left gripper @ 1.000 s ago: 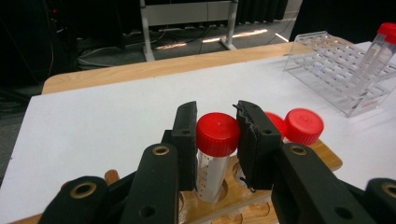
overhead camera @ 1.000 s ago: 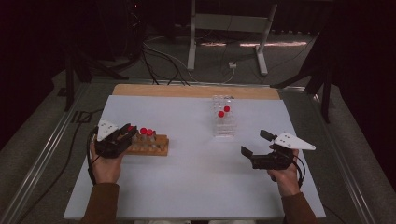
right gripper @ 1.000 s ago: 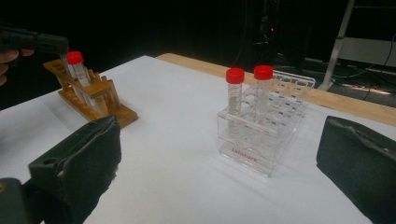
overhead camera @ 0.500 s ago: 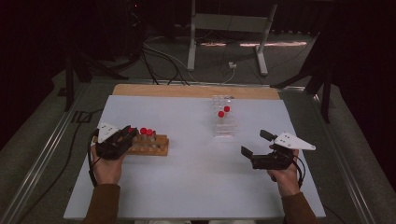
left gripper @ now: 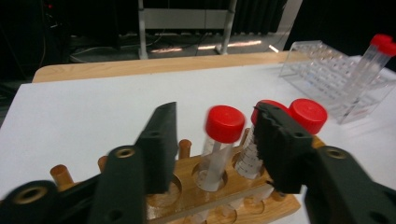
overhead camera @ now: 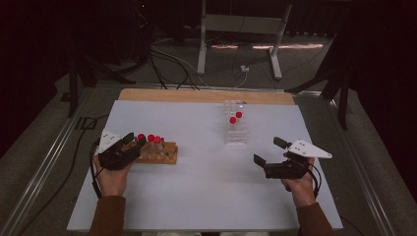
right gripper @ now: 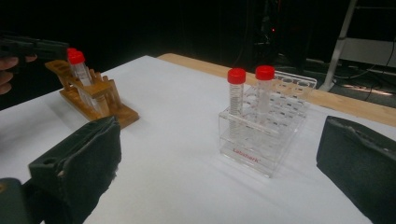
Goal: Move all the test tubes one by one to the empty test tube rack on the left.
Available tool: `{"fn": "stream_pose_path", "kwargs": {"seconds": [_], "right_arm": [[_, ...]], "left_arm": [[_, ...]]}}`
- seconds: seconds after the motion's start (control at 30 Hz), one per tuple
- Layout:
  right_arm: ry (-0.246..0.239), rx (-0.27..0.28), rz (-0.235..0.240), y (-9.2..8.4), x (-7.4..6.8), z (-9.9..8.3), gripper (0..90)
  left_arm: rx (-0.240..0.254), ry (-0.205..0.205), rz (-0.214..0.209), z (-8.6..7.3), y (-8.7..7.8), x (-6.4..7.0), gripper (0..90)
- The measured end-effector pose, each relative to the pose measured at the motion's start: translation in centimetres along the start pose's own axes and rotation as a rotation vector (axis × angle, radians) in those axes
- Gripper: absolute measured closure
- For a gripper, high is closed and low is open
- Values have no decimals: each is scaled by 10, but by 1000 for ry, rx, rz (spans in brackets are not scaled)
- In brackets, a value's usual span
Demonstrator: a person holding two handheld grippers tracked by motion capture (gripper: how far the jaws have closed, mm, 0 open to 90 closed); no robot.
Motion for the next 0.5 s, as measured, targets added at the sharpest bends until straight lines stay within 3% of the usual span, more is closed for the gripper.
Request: {"fn": "stream_pose_path", "kwargs": {"seconds": [0.13,0.3,0.4,0.5], "right_arm": [[0,1,-2,0,1,0,0],[1,-1,-3,1,0,0,0],[1,-1,-4,1,0,0,0],[-8,0,-3,2,-4,2,0]], "left_arm": [[24,-38,0,-1,-6,-1,375],[39,-64,-29,-4,-13,3,283],[38,-68,-6,-3,-14,2,172],[45,-62,-10,-1,-16,5,144]]}}
Point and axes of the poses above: each handheld gripper's, and its own axes: y roughly forward along the jaws, z roughly out of its top, x roughly to its right, the point moved 10 cm from there along y, roughly forward along the jaws, and after that the axes turned 3 degrees about z, right-handed, at the moved point
